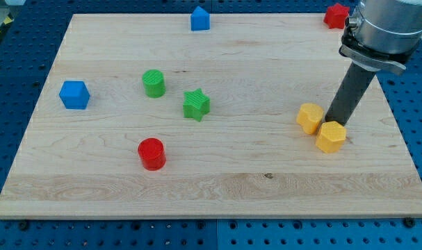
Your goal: Place your arm in between the yellow blocks
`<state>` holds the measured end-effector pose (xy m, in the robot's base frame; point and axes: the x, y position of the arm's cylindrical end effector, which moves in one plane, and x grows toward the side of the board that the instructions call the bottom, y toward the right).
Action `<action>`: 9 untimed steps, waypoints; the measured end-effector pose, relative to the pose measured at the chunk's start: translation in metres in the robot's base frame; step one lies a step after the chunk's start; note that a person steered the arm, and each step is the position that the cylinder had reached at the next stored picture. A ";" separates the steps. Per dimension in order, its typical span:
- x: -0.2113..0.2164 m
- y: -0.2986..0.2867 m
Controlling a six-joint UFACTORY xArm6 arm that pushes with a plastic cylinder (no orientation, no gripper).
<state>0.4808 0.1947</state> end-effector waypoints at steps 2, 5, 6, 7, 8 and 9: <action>0.009 0.002; 0.023 0.002; 0.026 0.002; 0.030 0.002; 0.031 0.002; 0.032 0.002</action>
<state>0.5129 0.1962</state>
